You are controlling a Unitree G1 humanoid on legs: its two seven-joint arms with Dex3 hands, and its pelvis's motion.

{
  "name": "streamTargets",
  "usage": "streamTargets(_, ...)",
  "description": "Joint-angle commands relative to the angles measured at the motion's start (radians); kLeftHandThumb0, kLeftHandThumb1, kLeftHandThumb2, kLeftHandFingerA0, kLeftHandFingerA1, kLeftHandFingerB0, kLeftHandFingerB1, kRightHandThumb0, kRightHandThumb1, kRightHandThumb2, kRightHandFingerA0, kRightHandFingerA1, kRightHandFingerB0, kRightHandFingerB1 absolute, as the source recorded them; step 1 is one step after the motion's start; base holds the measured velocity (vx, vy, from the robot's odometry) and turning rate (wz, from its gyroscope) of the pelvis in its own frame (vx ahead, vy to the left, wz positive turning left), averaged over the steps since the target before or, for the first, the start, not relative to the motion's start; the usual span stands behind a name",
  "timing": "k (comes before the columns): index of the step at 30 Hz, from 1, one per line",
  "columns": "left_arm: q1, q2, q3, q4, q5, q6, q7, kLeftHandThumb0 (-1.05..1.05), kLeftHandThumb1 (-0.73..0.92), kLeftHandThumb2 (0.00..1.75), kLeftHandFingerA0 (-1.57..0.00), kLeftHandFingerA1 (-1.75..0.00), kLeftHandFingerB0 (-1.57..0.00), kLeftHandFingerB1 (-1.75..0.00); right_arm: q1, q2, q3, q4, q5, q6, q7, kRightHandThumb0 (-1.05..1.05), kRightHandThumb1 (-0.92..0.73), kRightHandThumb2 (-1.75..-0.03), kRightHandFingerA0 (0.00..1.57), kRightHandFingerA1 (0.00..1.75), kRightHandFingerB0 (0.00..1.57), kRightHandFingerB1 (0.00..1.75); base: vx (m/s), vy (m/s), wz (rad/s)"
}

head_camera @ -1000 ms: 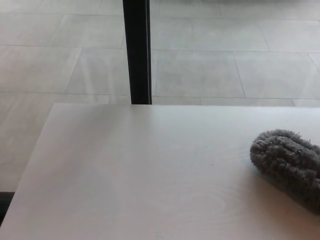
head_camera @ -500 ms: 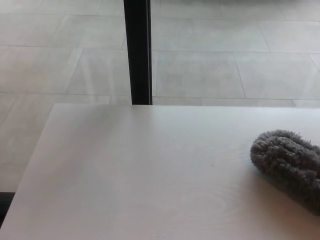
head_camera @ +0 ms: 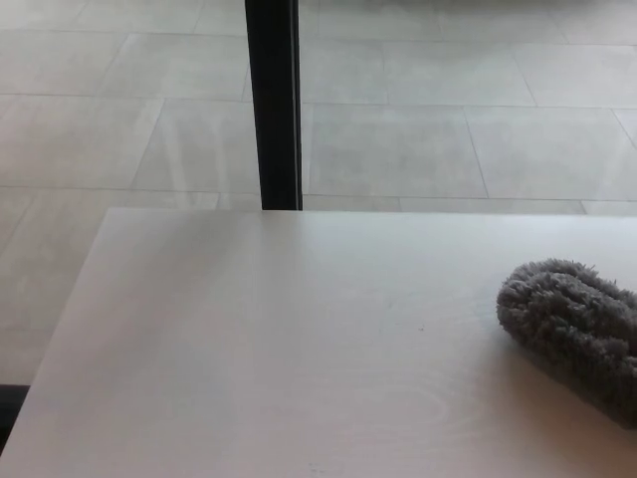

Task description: The robot uses its right hand to pick up the duster kept in the middle of the desk and use it to wipe the desk by swiping its surface twice

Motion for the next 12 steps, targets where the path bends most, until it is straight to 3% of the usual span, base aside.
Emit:
streamTargets(1,0.006,0.021,0.005,-0.008,0.003,0.011,0.006,-0.77,0.68,1.09,-0.45,-0.64,-0.28,-0.51,0.023,-0.025,0.080,-0.002,-0.009,-0.090,0.019,-0.76,-0.67,-0.63,0.27,0.85,0.25,0.56,0.00,0.000,0.00)
streamTargets(2,0.007,0.021,0.008,-0.007,0.000,0.012,0.005,-0.80,0.88,0.66,-0.48,-0.57,-0.36,-0.38,0.025,-0.027,0.093,0.003,-0.010,-0.098,0.018,-0.76,-0.65,-0.64,0.27,0.83,0.25,0.54,0.00,0.000,0.00)
streamTargets(4,0.007,0.018,0.019,-0.006,-0.011,0.018,-0.005,-0.81,0.87,0.66,-0.43,-0.57,-0.35,-0.38,0.026,-0.037,0.128,0.016,-0.026,-0.115,-0.013,-0.76,-0.71,-0.61,0.27,0.82,0.28,0.52,0.00,0.000,0.00)
streamTargets(5,0.009,0.014,0.023,-0.007,-0.015,0.020,-0.002,-0.77,0.67,1.06,-0.40,-0.63,-0.28,-0.52,0.028,-0.043,0.147,0.025,-0.035,-0.131,-0.029,-0.78,-0.70,-0.61,0.30,0.84,0.29,0.53,0.00,0.000,0.00)
streamTargets(6,0.012,0.012,0.025,-0.008,-0.014,0.018,0.001,-0.81,0.87,0.66,-0.45,-0.58,-0.34,-0.39,0.031,-0.048,0.162,0.029,-0.038,-0.137,-0.042,-0.80,-0.70,-0.61,0.30,0.84,0.29,0.53,0.00,0.000,0.00)
streamTargets(12,0.034,0.007,0.007,-0.010,0.007,-0.003,-0.004,-0.82,0.90,0.67,-0.45,-0.56,-0.32,-0.39,0.063,-0.067,0.234,0.027,-0.062,-0.162,-0.098,-0.75,-0.69,-0.61,0.28,0.91,0.24,0.58,0.00,0.000,0.00)
